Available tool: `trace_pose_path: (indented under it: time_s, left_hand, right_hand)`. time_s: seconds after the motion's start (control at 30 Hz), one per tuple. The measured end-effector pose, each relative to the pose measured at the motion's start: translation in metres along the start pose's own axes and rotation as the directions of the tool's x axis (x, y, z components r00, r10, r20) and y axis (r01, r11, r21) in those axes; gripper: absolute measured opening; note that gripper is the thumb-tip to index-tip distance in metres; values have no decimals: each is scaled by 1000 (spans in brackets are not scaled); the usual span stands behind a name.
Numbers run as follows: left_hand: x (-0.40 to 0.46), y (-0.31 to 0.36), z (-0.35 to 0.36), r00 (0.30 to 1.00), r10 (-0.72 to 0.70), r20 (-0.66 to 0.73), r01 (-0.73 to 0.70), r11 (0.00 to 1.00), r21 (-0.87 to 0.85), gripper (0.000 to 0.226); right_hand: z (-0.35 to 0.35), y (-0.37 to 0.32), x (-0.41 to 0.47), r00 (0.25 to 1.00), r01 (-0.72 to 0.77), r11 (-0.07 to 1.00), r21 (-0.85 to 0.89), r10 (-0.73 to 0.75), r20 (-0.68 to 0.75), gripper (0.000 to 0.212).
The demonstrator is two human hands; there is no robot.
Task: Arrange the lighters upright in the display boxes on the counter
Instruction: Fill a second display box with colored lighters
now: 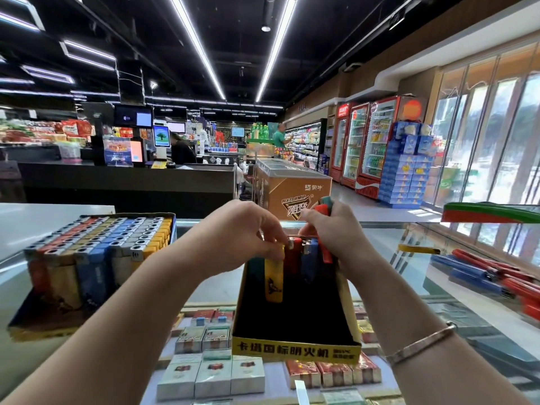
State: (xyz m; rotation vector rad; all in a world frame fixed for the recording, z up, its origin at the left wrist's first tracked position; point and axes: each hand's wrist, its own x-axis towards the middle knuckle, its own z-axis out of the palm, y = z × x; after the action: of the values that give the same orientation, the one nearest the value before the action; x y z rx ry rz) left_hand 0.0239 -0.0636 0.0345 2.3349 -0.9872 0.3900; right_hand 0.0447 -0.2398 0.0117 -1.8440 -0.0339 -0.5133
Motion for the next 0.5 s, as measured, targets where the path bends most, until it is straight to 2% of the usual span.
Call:
trace_pose_path:
  time_s: [0.13, 0.23, 0.37, 0.5]
  left_hand:
    - [-1, -2, -4, 999, -30, 38, 28, 998, 59, 21]
    - [0, 0, -1, 997, -56, 54, 45, 981, 189, 17]
    - [1, 7, 6, 997, 6, 72, -28, 951, 309, 23]
    - [1, 8, 1, 992, -37, 118, 5, 966, 259, 22]
  right_hand:
    - [0, 0, 1, 1000, -4, 1000, -5, 4, 4, 16]
    - [1, 0, 1, 1000, 4, 1000, -15, -4, 3, 17]
    - [1, 0, 0, 1000, 7, 1000, -10, -7, 8, 18]
    - [0, 0, 0, 1000, 0, 1000, 1, 0, 16, 20]
